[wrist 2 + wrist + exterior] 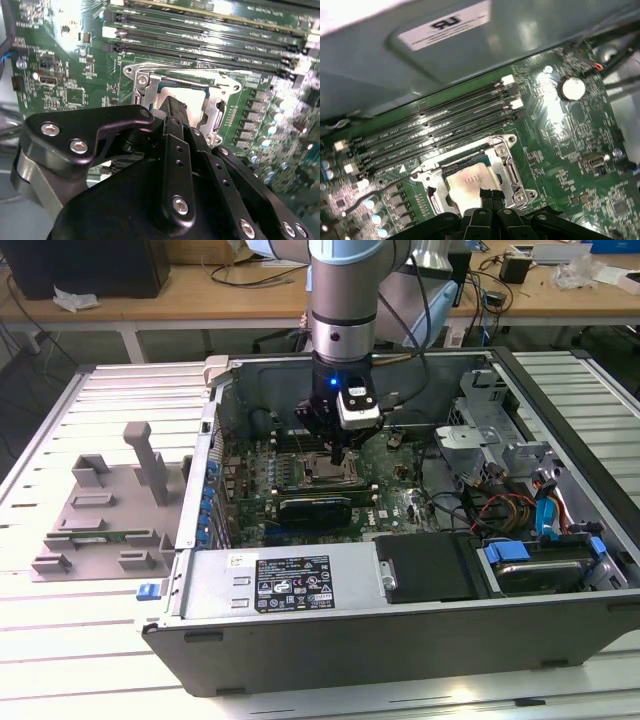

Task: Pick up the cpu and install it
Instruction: 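Close the cpu cover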

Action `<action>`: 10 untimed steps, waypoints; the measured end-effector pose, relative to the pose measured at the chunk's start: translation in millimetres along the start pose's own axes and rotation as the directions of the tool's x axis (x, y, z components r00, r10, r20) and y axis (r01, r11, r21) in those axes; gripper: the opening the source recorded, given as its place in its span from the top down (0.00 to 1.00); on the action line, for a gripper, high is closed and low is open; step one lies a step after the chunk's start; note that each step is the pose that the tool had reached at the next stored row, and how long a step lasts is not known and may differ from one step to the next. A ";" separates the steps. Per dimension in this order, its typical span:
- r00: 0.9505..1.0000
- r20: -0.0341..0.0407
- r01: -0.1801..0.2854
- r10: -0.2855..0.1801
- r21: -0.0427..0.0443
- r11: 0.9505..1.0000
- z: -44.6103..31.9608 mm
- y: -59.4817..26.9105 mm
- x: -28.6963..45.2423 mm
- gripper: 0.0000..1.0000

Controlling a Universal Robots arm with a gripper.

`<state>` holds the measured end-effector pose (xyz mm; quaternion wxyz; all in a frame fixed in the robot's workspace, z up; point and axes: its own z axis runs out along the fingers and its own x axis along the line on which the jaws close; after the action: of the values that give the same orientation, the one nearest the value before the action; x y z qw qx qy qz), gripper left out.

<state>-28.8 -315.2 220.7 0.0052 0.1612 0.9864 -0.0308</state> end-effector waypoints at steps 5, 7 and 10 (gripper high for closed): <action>0.990 0.008 0.140 -0.140 -0.002 0.990 2.9 0.2 0.1 0.89; 0.983 0.011 0.183 -0.183 -0.003 0.983 3.8 0.2 0.1 0.89; 0.963 0.017 0.269 -0.269 -0.003 0.963 5.4 0.3 0.1 0.89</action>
<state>-28.9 -315.2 215.3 0.0093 0.0254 0.9992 -0.0298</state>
